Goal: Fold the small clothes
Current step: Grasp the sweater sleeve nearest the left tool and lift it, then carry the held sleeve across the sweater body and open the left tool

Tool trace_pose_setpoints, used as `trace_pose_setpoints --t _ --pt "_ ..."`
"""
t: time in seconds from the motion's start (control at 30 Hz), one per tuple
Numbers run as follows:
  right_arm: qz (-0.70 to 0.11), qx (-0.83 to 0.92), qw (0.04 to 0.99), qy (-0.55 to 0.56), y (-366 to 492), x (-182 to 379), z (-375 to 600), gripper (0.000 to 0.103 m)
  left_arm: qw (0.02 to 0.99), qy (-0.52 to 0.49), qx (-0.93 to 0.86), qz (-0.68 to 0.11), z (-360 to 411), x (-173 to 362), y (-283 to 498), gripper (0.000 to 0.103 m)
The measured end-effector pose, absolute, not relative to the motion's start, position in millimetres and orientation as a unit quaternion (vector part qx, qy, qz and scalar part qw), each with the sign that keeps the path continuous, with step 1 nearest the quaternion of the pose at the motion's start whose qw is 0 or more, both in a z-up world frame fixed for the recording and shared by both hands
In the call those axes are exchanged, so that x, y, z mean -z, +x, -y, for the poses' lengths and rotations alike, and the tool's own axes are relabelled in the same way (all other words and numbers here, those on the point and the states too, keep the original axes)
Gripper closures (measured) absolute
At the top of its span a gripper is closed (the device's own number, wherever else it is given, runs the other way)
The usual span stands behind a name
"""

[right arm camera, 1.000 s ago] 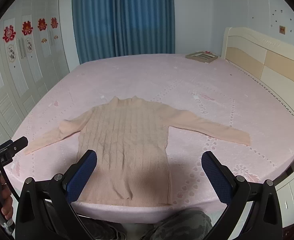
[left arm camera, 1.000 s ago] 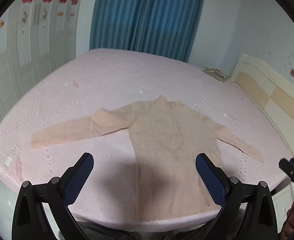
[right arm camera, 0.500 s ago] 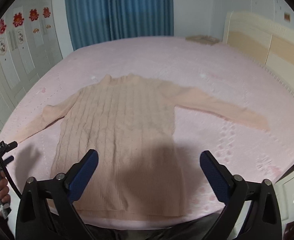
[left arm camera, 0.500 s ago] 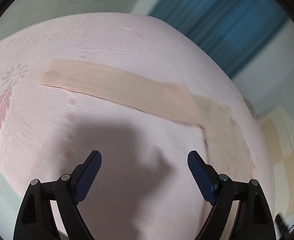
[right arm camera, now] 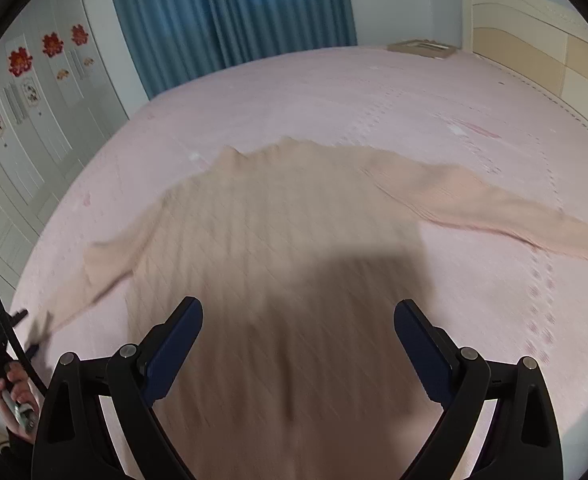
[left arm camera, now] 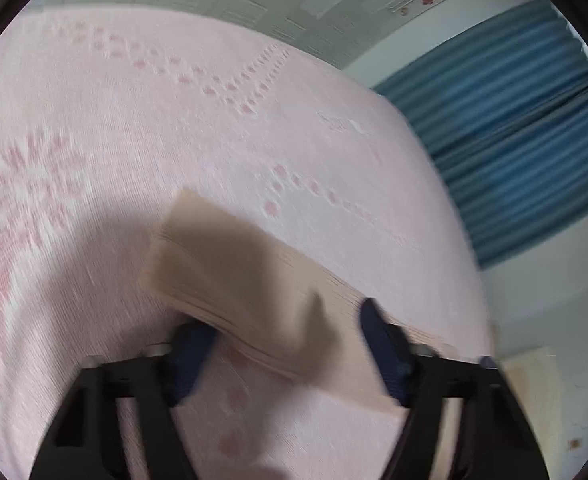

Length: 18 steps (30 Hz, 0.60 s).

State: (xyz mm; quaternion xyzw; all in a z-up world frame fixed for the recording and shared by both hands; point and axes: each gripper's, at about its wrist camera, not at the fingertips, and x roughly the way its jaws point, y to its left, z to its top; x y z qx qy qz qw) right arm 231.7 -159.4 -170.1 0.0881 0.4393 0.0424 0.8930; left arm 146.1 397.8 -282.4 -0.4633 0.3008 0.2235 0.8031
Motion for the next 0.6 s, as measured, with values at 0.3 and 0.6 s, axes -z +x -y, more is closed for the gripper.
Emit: trace_pose_setpoints --t 0.3,0.6 --pt "-0.404 -0.05 0.909 0.086 237.3 183.0 182.2 0.008 0.849 -0.358 -0.256 -0.291 -352.8 215.9 164.0 0.096" --pt "-0.404 0.012 0.897 0.181 231.6 185.7 285.9 0.008 0.921 -0.237 -0.148 -0.271 -199.6 98.0 253.8 0.096"
